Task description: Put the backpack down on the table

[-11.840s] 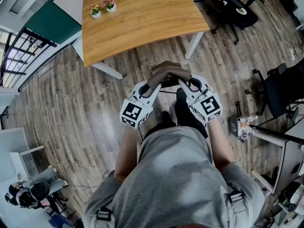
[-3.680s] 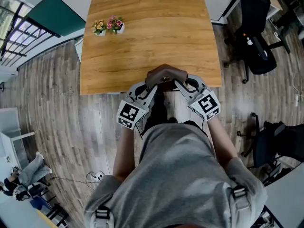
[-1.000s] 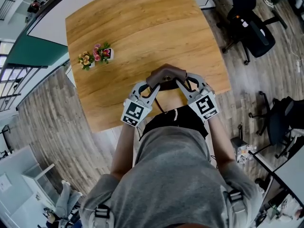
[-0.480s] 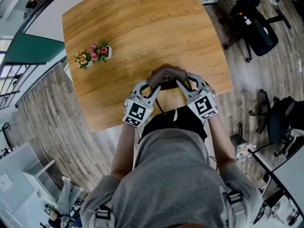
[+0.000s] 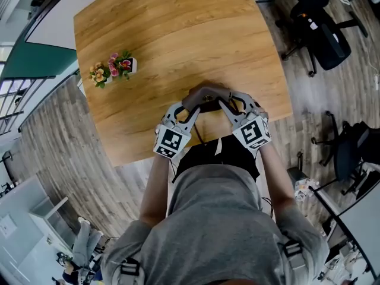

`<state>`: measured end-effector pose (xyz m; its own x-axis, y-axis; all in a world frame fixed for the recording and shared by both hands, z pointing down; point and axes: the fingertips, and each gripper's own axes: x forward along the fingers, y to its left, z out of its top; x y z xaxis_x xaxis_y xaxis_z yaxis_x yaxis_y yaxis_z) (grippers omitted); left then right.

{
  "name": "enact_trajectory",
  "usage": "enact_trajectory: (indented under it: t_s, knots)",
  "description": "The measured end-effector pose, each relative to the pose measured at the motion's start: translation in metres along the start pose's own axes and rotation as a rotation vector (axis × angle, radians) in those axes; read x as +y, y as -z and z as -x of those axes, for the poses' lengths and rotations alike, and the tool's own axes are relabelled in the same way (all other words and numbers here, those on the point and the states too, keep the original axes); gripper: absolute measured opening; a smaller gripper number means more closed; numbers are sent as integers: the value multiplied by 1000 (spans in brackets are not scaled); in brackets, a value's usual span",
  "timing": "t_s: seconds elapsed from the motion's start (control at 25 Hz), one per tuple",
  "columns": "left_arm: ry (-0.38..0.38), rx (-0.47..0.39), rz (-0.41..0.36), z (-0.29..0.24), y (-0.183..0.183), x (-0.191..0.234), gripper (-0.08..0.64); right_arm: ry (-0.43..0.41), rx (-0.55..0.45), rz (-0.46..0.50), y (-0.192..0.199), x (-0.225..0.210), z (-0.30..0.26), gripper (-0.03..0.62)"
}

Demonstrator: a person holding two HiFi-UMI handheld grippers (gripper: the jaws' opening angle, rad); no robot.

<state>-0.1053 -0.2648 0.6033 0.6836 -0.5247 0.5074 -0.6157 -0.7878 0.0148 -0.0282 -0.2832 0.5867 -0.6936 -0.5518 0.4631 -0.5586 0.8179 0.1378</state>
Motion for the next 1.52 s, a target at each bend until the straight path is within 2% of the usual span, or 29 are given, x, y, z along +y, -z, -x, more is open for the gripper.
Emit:
enact_trajectory:
  t_s: [0.92,1.28,1.52]
  knots:
    - [-16,84,35,-38,46,8,101,-26,68,36,50,-5,-31,91]
    - [14,101,52,-44,55,2,112,-32,104,67,66,-3,-32,104]
    - [26,83,88,-44,56,1,120,-10,111,46,70,-6,-31,123]
